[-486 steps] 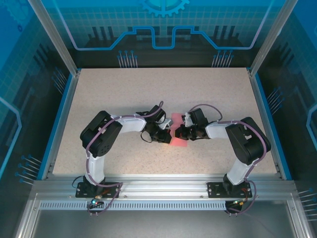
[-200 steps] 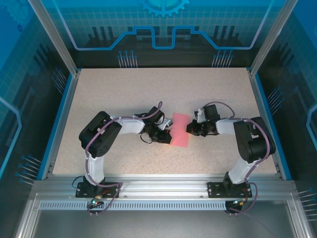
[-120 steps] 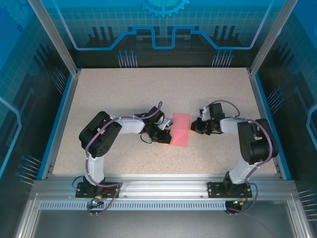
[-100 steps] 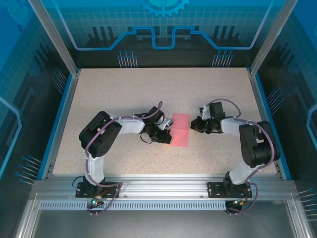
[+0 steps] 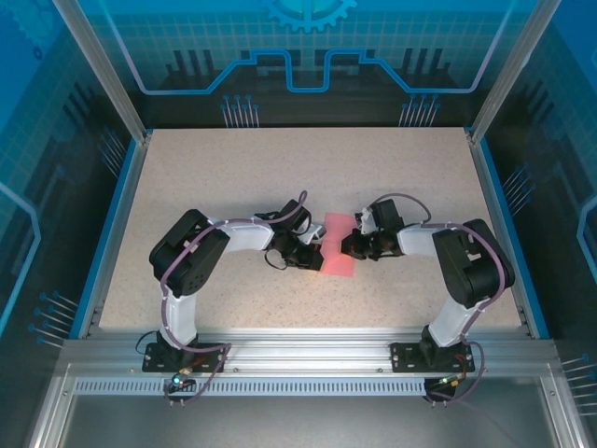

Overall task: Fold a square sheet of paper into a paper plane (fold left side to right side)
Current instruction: Fold the triangle a second time at the center of the table.

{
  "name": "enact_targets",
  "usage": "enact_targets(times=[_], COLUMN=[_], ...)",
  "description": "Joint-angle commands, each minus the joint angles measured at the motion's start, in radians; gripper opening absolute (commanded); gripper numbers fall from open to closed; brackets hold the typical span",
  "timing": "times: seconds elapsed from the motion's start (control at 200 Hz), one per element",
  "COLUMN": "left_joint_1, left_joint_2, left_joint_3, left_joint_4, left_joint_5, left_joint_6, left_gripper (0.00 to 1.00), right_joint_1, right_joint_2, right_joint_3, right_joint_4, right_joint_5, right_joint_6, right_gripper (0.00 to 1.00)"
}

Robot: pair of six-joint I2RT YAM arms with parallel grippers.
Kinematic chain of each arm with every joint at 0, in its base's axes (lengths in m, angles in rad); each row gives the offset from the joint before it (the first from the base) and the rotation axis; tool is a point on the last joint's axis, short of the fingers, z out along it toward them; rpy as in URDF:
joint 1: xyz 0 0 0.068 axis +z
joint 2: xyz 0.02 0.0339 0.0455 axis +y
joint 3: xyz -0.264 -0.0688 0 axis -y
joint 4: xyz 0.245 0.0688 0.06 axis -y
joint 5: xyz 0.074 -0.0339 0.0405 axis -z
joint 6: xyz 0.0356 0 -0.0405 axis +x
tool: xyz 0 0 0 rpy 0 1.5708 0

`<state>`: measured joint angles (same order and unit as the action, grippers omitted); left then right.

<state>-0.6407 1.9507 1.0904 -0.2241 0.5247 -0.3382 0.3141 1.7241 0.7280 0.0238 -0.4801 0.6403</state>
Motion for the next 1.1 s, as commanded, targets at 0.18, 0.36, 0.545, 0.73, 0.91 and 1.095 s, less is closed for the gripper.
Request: enact_targets(times=[0.18,0.36,0.545,0.73,0.91,1.095], left_joint_1=[-0.008,-0.011,-0.016,-0.027,-0.029,-0.028], left_joint_2=[-0.053,-0.001,0.077,0.136,0.152,0.154], left_joint_3=[0.071,0.144,0.213,0.280,0.285,0.250], left_joint_4=[-0.175,-0.185,-0.196,-0.217,-0.219,-0.230], left_joint_5=[-0.036,0.024,0.060,0.075,0.053,0.007], left_joint_6=[0.040,0.060,0.079,0.101,0.102,0.108], left_gripper=[0.00,0.00,0.00,0.00,0.00,0.00], right_joint_1=[0.006,0.007,0.006,0.007,0.006,0.007], right_joint_2=[0.033,0.033,0.032,0.032,0.032,0.029], right_joint_3=[0.007,0.010,0.008,0.005,0.005,0.014], right_joint_4=[-0.086,-0.084,-0.089,-0.091,-0.099,-0.132], right_joint_5=[0.048,0.046,0.050,0.052,0.058,0.075], right_joint_6=[0.005,0.005,0.004,0.003,-0.001,-0.016], right_gripper=[0.00,0.00,0.00,0.00,0.00,0.00])
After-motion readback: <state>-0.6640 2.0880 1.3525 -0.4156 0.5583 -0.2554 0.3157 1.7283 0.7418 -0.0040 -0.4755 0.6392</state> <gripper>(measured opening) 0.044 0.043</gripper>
